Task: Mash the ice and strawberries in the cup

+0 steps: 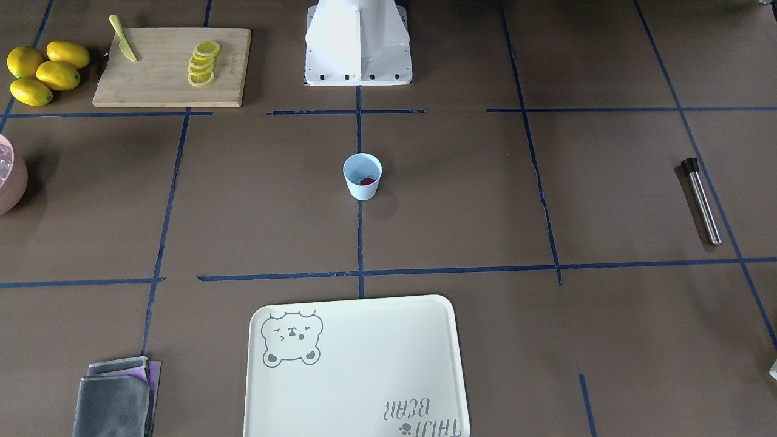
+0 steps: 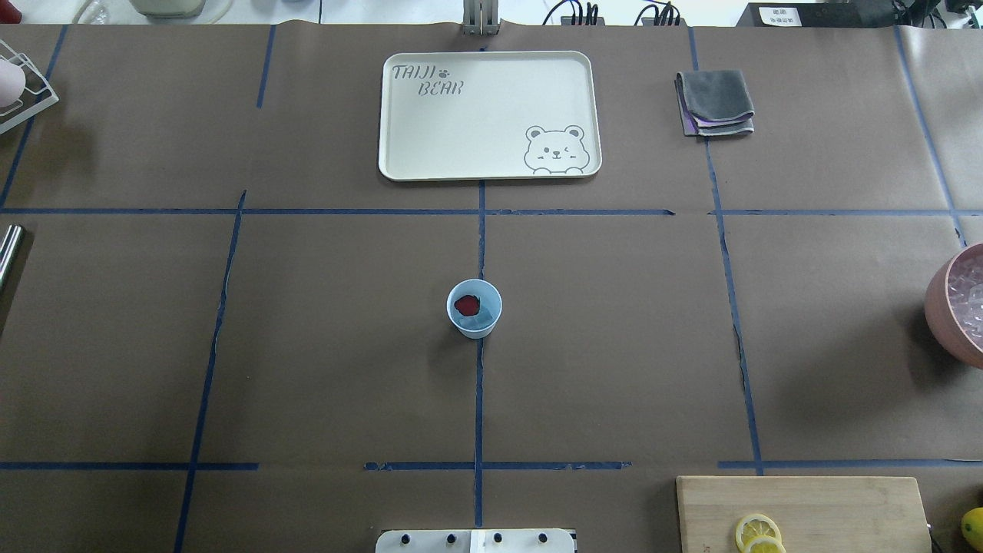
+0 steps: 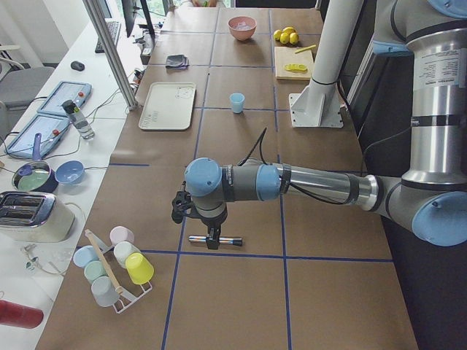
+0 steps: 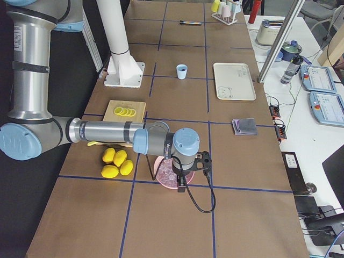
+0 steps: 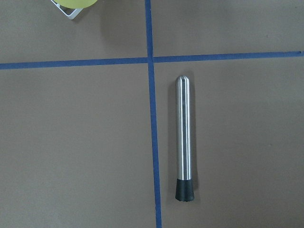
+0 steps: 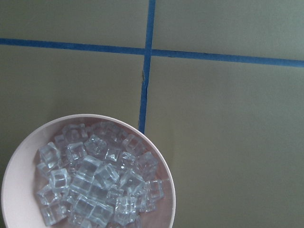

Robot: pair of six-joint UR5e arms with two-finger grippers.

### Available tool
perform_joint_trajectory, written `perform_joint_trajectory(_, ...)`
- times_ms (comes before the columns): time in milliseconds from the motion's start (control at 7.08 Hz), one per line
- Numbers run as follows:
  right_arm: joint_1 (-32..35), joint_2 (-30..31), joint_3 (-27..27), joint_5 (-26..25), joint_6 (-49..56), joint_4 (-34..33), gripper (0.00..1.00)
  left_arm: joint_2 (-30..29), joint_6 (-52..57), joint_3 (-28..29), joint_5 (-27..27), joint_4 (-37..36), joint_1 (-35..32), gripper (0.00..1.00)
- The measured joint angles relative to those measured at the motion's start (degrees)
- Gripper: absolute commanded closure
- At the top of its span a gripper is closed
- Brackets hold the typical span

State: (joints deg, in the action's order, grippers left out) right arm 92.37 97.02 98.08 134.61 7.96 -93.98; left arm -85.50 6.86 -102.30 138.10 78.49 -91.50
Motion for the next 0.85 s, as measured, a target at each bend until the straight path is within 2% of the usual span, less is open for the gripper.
perform_joint_trajectory(848, -0.22, -1.01, 0.07, -0.24, -0.06, 0.78, 0.0, 0.16, -0.08, 0.43, -0.29, 0.04, 0.0, 0.0)
